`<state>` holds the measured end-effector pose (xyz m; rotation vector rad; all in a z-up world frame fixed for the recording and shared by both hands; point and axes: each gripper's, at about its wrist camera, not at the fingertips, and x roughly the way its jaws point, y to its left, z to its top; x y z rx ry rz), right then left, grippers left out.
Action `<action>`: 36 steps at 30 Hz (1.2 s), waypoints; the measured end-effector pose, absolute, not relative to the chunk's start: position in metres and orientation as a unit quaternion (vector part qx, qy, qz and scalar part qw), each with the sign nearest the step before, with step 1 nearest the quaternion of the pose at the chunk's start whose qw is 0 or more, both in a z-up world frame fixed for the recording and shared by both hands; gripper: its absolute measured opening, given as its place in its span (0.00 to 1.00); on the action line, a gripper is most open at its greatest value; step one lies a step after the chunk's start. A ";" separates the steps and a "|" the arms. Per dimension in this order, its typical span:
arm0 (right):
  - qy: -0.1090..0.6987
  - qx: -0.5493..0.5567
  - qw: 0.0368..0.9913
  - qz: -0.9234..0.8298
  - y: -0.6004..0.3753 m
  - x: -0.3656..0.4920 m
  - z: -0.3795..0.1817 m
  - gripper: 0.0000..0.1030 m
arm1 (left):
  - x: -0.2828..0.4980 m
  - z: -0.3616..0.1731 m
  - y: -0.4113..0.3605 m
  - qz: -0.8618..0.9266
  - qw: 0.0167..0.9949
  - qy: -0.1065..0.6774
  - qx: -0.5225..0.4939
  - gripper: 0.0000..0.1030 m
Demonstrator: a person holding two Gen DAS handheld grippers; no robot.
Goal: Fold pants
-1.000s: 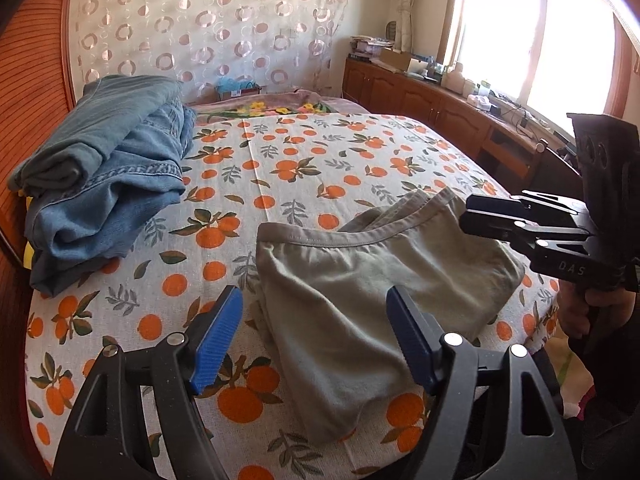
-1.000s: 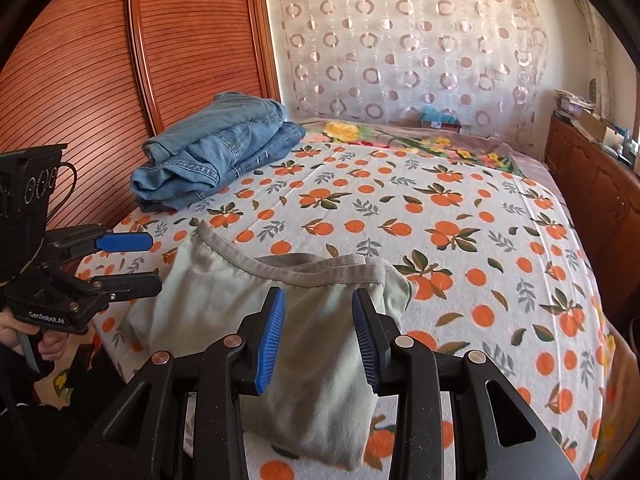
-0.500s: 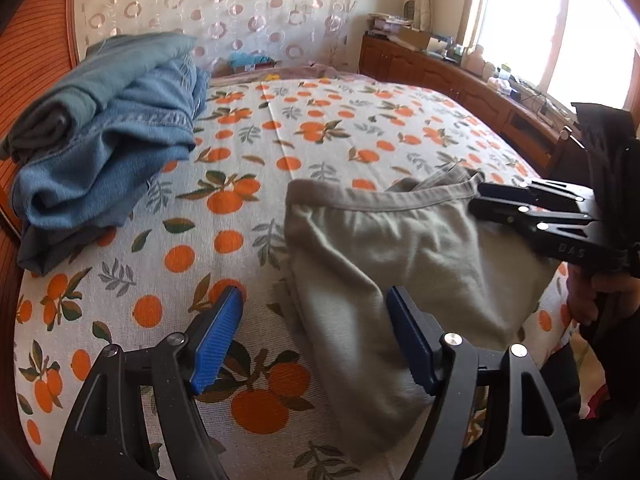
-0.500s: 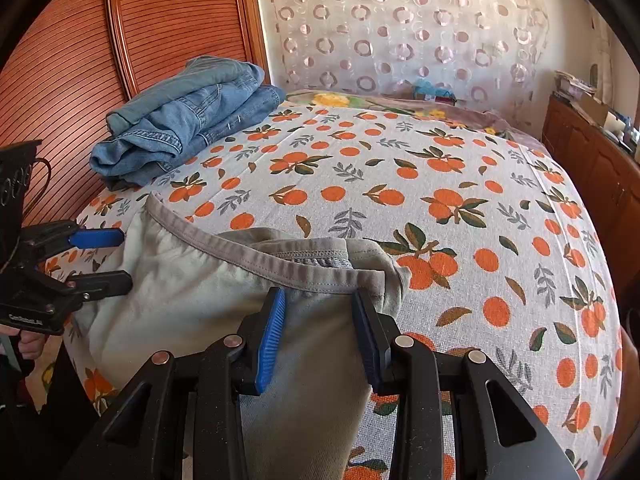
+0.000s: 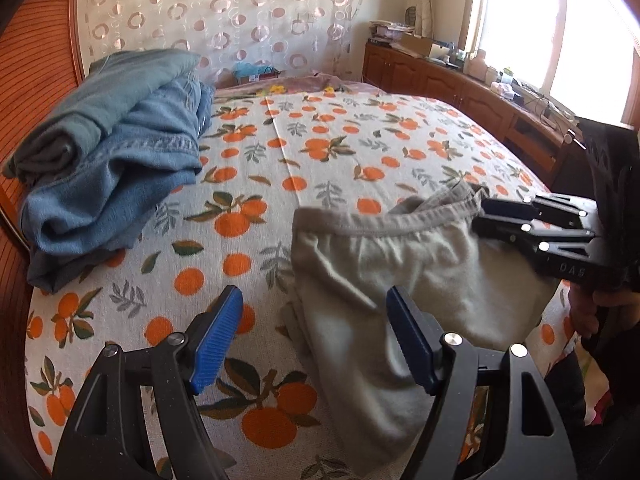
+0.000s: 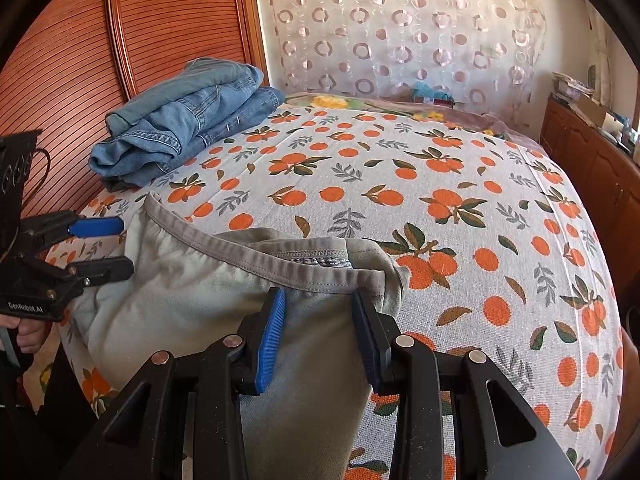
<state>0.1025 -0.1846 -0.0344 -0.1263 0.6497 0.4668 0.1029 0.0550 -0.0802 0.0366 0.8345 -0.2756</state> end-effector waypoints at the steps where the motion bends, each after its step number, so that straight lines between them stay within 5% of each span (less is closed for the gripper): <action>1: 0.316 -0.061 0.919 0.227 -0.185 0.102 -0.034 0.36 | 0.104 -0.077 0.054 -0.136 0.906 0.400 0.017 0.73; 7: 0.316 -0.060 0.919 0.228 -0.185 0.102 -0.035 0.36 | 0.107 -0.065 0.038 -0.164 0.910 0.380 0.023 0.71; 14: 0.316 -0.058 0.919 0.229 -0.186 0.103 -0.034 0.36 | 0.114 -0.076 0.026 -0.191 0.898 0.397 0.023 0.57; 27: 0.314 -0.055 0.920 0.226 -0.189 0.099 -0.029 0.37 | 0.122 -0.090 0.030 -0.180 0.890 0.417 0.024 0.58; 30: 0.309 -0.048 0.925 0.216 -0.197 0.098 -0.023 0.47 | 0.123 -0.089 0.035 -0.173 0.891 0.420 0.019 0.62; 36: 0.334 -0.045 0.920 0.200 -0.206 0.113 -0.024 0.50 | 0.122 -0.093 0.045 -0.167 0.891 0.422 0.007 0.66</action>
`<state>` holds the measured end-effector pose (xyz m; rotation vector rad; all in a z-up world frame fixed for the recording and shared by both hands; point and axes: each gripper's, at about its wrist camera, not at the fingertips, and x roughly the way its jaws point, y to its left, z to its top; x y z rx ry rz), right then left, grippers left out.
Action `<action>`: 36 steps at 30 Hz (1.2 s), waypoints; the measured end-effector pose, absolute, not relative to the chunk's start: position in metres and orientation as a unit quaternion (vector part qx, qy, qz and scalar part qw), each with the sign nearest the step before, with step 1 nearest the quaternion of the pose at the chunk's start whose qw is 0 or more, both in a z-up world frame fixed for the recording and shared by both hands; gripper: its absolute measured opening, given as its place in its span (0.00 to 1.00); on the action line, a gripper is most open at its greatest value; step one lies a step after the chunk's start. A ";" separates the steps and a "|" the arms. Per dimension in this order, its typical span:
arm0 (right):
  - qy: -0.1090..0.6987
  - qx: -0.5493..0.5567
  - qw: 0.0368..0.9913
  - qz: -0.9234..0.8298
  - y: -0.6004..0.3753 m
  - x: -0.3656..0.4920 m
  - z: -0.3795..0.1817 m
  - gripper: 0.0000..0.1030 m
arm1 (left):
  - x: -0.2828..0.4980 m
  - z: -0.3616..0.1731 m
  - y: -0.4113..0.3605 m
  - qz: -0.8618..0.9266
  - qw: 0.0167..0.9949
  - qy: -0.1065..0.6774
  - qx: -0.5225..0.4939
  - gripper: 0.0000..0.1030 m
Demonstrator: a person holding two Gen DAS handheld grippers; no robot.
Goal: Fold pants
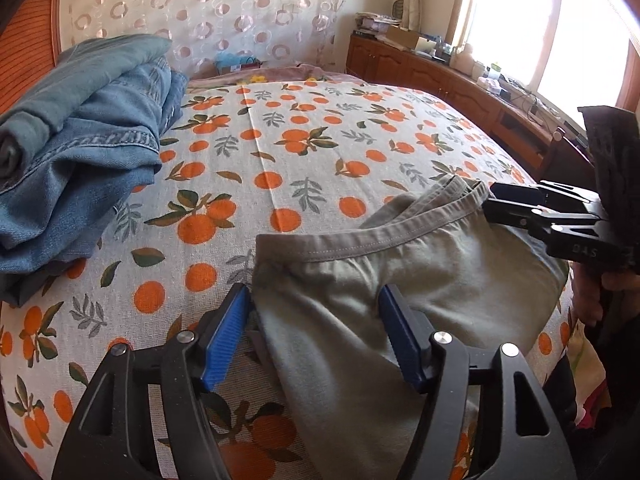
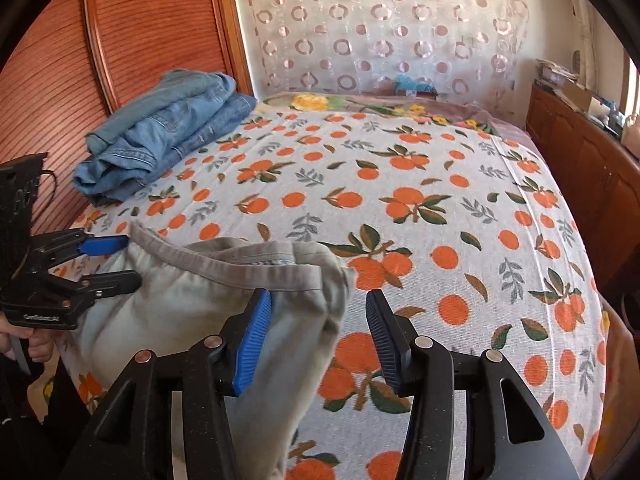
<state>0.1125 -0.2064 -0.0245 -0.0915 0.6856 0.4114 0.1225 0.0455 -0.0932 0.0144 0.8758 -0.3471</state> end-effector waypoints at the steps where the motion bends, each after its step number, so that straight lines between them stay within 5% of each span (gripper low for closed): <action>1: 0.339 -0.043 0.918 0.202 -0.205 0.116 -0.026 0.50 | 0.122 -0.093 0.046 -0.168 0.891 0.422 0.007 0.66; 11: 0.360 -0.021 0.906 0.220 -0.204 0.136 -0.029 0.50 | 0.123 -0.093 0.052 -0.173 0.890 0.422 -0.001 0.66; 16: 0.363 -0.014 0.899 0.243 -0.205 0.136 -0.031 0.28 | 0.124 -0.093 0.052 -0.172 0.890 0.422 -0.003 0.66; 22: 0.366 -0.010 0.894 0.259 -0.205 0.136 -0.032 0.16 | 0.124 -0.093 0.052 -0.173 0.891 0.419 0.001 0.66; 36: 0.339 -0.022 0.913 0.228 -0.224 0.098 -0.035 0.14 | 0.125 -0.092 0.055 -0.166 0.892 0.421 -0.011 0.66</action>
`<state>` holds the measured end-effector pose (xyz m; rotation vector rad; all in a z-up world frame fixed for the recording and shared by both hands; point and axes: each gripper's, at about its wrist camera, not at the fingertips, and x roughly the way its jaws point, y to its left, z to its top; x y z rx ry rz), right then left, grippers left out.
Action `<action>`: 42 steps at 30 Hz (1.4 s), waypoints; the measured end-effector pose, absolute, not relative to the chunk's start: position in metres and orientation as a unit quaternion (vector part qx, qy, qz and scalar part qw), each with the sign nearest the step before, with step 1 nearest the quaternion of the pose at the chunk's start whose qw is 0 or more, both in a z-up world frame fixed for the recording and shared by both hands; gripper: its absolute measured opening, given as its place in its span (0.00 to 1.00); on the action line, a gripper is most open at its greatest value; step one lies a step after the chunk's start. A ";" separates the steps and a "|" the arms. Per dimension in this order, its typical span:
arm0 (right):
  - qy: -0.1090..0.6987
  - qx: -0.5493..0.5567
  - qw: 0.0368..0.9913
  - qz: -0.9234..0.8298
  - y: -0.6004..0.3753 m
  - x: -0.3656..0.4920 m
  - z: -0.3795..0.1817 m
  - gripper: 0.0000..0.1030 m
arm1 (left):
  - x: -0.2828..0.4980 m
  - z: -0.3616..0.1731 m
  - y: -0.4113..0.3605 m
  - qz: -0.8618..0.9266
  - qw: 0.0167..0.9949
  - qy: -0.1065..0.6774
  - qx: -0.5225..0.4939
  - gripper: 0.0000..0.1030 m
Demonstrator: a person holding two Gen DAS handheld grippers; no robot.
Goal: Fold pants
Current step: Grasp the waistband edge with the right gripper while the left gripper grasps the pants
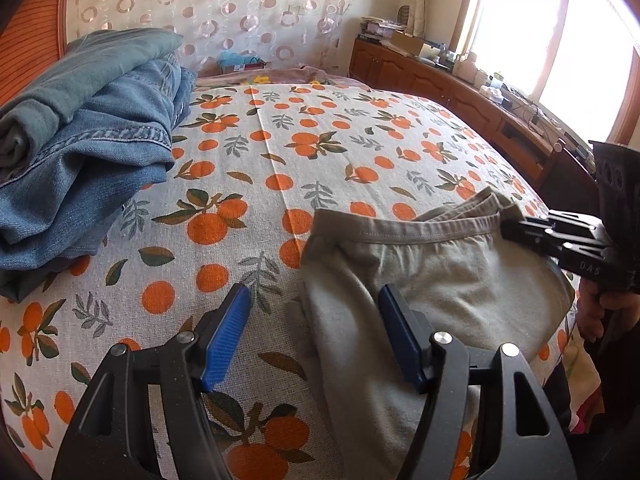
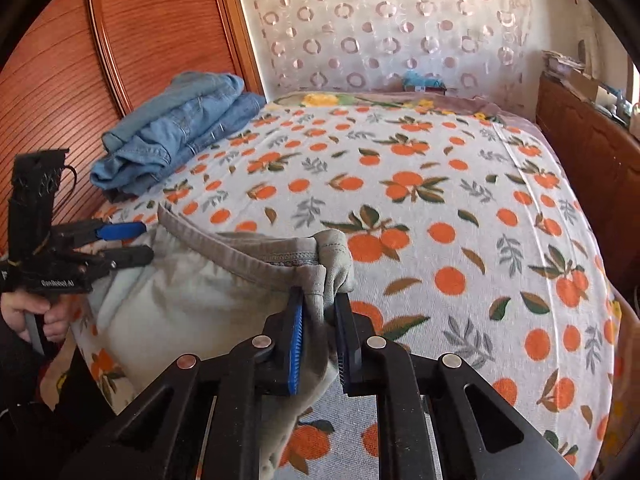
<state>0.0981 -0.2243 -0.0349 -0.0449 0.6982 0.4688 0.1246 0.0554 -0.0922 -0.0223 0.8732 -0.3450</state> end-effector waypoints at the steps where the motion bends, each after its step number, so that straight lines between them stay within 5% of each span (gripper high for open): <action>1: 0.343 -0.020 0.912 0.226 -0.224 0.099 -0.037 0.14 | 0.125 -0.092 0.055 -0.166 0.892 0.421 -0.010 0.66; 6: 0.338 -0.036 0.916 0.215 -0.216 0.099 -0.035 0.14 | 0.122 -0.091 0.050 -0.184 0.889 0.420 -0.011 0.44; 15: 0.338 -0.033 0.915 0.216 -0.219 0.099 -0.038 0.15 | 0.128 -0.092 0.045 -0.193 0.885 0.423 -0.021 0.31; 31: 0.347 -0.022 0.912 0.216 -0.221 0.103 -0.037 0.25 | 0.129 -0.092 0.039 -0.195 0.885 0.424 -0.011 0.28; 42: 0.348 -0.031 0.910 0.221 -0.217 0.103 -0.038 0.33 | 0.125 -0.090 0.041 -0.205 0.886 0.416 -0.026 0.14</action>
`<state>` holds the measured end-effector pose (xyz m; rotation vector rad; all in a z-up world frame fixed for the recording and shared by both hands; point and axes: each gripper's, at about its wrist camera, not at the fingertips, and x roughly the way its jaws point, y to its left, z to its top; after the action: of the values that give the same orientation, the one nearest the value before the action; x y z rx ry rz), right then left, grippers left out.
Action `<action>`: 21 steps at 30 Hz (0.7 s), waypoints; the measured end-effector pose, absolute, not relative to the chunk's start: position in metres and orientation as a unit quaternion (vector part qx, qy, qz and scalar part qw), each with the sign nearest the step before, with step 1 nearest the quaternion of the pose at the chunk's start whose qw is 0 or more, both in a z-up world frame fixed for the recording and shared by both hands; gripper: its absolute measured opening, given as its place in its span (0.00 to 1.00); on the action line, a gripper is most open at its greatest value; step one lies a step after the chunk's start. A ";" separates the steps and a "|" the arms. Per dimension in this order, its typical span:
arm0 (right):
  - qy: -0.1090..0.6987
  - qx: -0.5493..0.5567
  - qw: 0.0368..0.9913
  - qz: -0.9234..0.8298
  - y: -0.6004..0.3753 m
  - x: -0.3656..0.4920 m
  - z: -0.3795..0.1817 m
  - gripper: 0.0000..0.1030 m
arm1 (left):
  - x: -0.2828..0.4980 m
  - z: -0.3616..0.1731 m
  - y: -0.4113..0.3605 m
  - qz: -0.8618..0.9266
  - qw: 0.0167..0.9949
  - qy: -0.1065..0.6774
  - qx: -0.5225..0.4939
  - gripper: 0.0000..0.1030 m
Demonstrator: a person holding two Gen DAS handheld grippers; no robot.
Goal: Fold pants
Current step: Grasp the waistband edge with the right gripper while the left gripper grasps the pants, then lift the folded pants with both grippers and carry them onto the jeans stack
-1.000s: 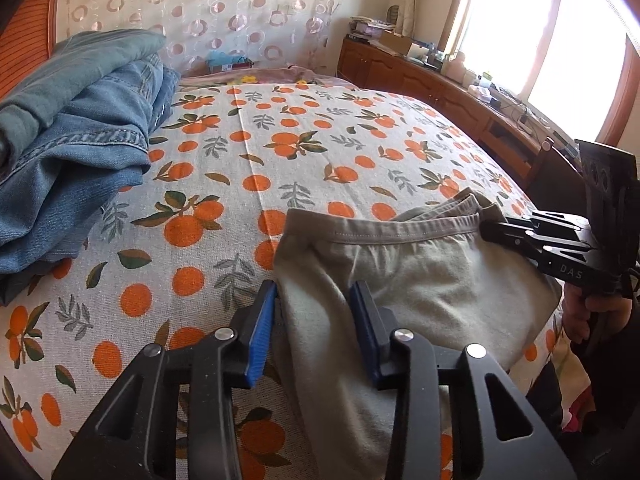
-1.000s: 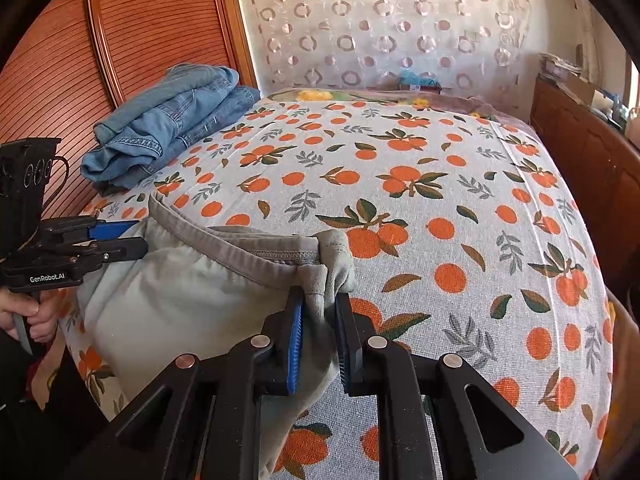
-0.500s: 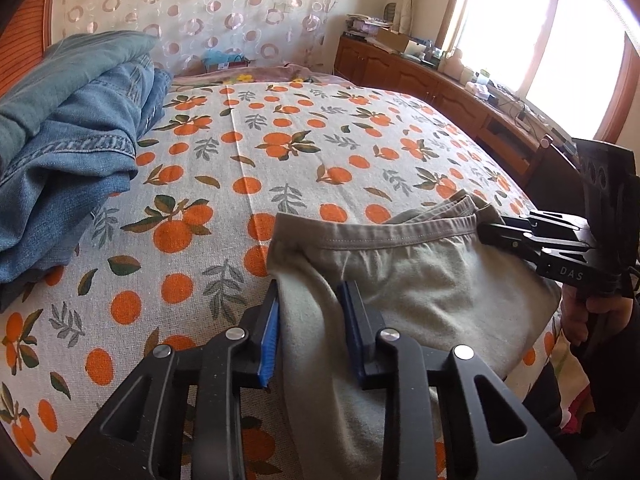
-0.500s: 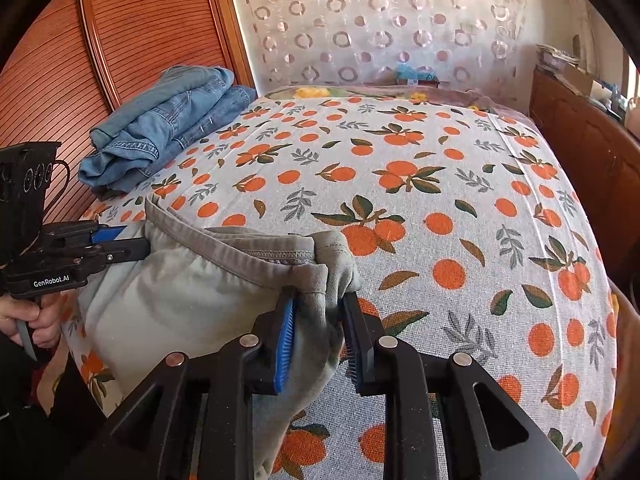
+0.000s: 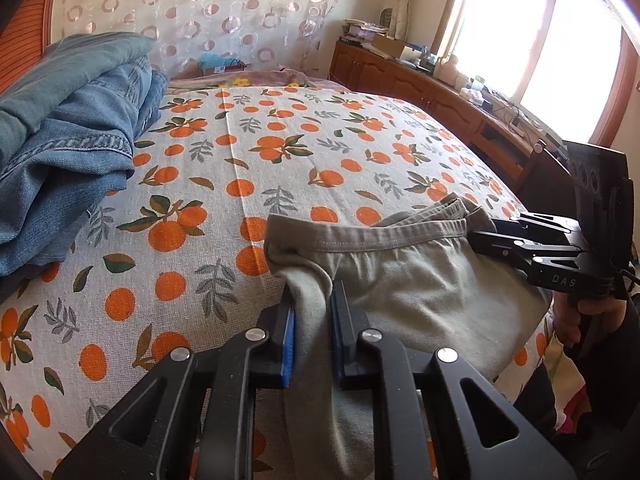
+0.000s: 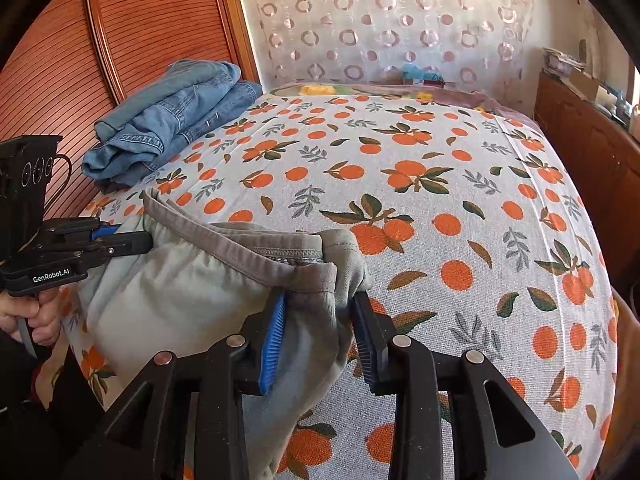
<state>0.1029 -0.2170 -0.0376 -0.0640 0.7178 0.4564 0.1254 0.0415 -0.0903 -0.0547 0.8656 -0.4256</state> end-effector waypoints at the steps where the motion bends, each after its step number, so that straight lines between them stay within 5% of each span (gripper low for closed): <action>1: 0.348 -0.032 0.910 0.222 -0.217 0.103 -0.037 0.33 | 0.125 -0.090 0.042 -0.205 0.886 0.416 -0.027 0.14; 7: 0.345 -0.032 0.910 0.226 -0.216 0.100 -0.036 0.16 | 0.120 -0.086 0.043 -0.207 0.888 0.409 -0.032 0.12; 21: 0.259 -0.050 0.936 0.233 -0.211 0.068 0.005 0.14 | 0.107 -0.057 0.053 -0.201 0.906 0.371 -0.042 0.12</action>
<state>0.0677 -0.2105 0.0053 -0.1020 0.5303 0.4771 0.1072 0.0535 -0.0571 -0.0868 0.7668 -0.4150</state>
